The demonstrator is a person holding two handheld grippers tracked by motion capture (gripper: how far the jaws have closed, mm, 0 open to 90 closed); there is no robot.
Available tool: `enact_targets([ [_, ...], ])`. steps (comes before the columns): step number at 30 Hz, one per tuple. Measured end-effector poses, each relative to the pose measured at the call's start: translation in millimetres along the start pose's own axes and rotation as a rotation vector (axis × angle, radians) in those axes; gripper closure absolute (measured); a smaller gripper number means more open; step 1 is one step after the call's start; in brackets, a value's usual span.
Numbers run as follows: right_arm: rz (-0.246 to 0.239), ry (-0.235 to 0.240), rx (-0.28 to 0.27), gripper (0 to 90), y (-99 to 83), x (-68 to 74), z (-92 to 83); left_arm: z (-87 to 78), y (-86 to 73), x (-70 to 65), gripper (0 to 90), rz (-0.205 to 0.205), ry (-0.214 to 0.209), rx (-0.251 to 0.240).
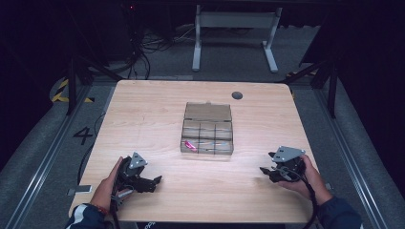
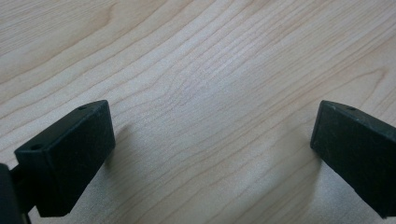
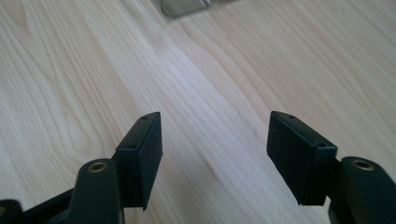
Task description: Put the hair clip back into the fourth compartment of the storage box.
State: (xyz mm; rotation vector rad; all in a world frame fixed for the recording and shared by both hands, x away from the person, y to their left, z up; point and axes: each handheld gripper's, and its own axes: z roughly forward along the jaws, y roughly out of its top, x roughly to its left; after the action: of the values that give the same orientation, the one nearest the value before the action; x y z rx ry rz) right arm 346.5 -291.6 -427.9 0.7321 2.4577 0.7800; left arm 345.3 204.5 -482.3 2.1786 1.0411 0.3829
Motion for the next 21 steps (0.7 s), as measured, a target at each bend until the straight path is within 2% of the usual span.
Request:
enact_targets([
  [2, 0.023, 0.006, -0.005, 35.8, -9.5, -2.6, -0.9, 0.1, 0.1, 0.2, 0.3, 0.002, 0.001, -0.001],
  [6, 0.062, -0.001, 0.025, 34.5, -28.1, -5.9, -0.5, 0.1, 0.1, 0.2, 0.3, 0.003, 0.001, -0.001],
  [11, 0.131, 0.028, 0.015, 32.7, -47.3, -9.1, -2.9, 0.1, 0.1, 0.2, 0.3, 0.002, 0.0, -0.001],
  [12, 0.163, 0.048, -0.008, 32.3, -54.6, -9.3, -5.1, 0.1, 0.2, 0.5, 0.2, 0.005, 0.001, -0.001],
  [14, 0.18, 0.054, -0.015, 31.7, -58.0, -9.4, -6.6, 0.1, 0.3, 0.5, 0.1, 0.005, 0.002, -0.001],
  [15, 0.224, 0.093, -0.049, 28.9, -66.5, -9.2, -7.7, 0.2, 0.2, 0.5, 0.1, 0.004, 0.0, -0.001],
  [16, 0.224, 0.093, -0.049, 28.9, -66.5, -9.2, -7.7, 0.2, 0.2, 0.5, 0.1, 0.004, 0.0, -0.001],
  [18, 0.247, 0.086, -0.113, 27.1, -76.1, -6.3, -7.9, 0.2, 0.2, 0.4, 0.1, 0.004, 0.0, -0.001],
  [21, 0.259, 0.069, -0.112, 24.6, -77.8, -5.0, -8.9, 0.1, 0.2, 0.5, 0.1, 0.005, 0.001, -0.001],
])
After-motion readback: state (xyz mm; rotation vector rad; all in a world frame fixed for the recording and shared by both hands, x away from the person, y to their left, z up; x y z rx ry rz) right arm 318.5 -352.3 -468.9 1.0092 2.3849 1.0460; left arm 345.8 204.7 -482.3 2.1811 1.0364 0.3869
